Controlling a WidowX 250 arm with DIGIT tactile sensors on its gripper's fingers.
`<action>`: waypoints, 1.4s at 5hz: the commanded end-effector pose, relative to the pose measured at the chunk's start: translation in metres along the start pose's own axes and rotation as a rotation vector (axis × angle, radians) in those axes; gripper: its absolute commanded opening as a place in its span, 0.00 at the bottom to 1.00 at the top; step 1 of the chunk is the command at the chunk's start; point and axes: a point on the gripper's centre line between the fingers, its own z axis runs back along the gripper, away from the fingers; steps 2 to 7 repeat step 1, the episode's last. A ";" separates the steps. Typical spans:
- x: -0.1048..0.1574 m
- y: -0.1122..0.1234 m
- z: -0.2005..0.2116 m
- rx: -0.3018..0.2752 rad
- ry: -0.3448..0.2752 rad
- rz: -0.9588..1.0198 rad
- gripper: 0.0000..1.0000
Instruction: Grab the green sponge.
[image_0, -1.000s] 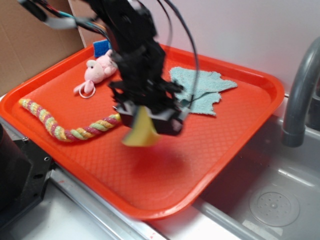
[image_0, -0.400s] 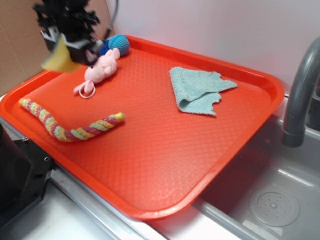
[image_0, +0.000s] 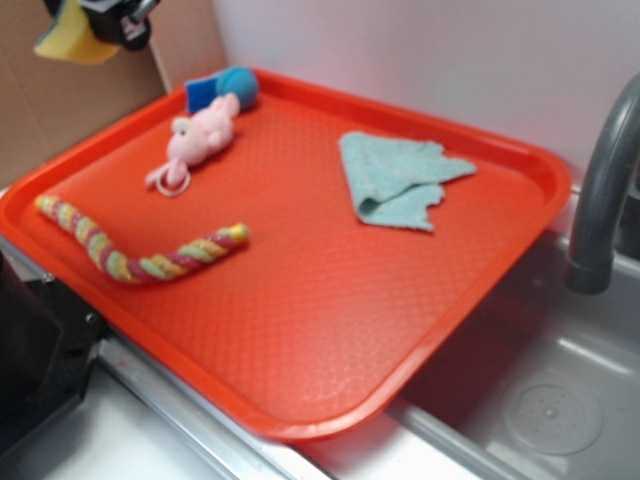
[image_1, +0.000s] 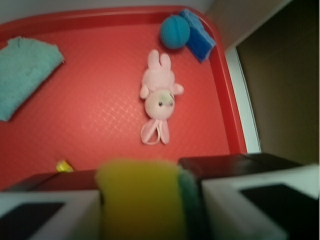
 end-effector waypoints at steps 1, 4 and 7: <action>0.025 -0.006 0.012 0.026 -0.052 0.063 0.00; 0.025 -0.006 0.012 0.026 -0.052 0.063 0.00; 0.025 -0.006 0.012 0.026 -0.052 0.063 0.00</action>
